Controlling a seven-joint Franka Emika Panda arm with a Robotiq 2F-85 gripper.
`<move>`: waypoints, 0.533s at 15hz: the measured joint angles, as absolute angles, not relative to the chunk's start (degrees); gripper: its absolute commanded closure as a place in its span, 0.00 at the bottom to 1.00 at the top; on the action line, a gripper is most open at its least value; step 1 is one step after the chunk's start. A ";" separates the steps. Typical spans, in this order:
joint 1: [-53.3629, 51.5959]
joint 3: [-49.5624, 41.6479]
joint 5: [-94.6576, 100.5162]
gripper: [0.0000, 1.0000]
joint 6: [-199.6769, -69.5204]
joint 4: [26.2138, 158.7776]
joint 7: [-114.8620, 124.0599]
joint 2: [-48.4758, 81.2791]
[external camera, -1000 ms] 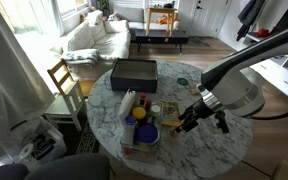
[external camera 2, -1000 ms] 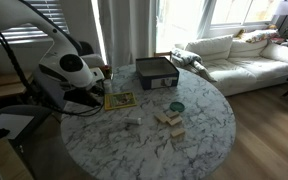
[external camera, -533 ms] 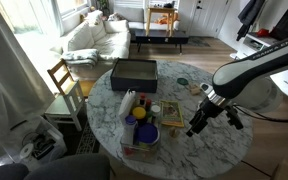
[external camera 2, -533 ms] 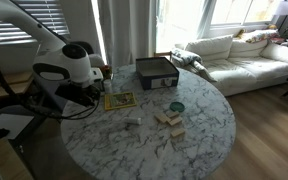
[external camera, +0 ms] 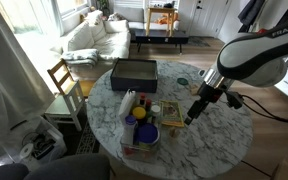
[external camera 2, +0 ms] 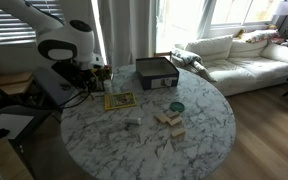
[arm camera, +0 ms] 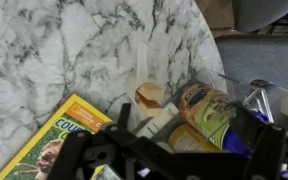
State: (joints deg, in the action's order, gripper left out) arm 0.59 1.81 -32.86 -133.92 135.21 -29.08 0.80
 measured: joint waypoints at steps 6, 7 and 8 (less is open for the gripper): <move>-1.65 3.18 -28.05 0.00 -129.83 127.48 -9.56 -0.99; -1.78 3.20 -27.97 0.00 -129.82 127.35 -9.01 -1.01; -1.78 3.16 -27.96 0.00 -129.82 127.37 -8.95 -0.99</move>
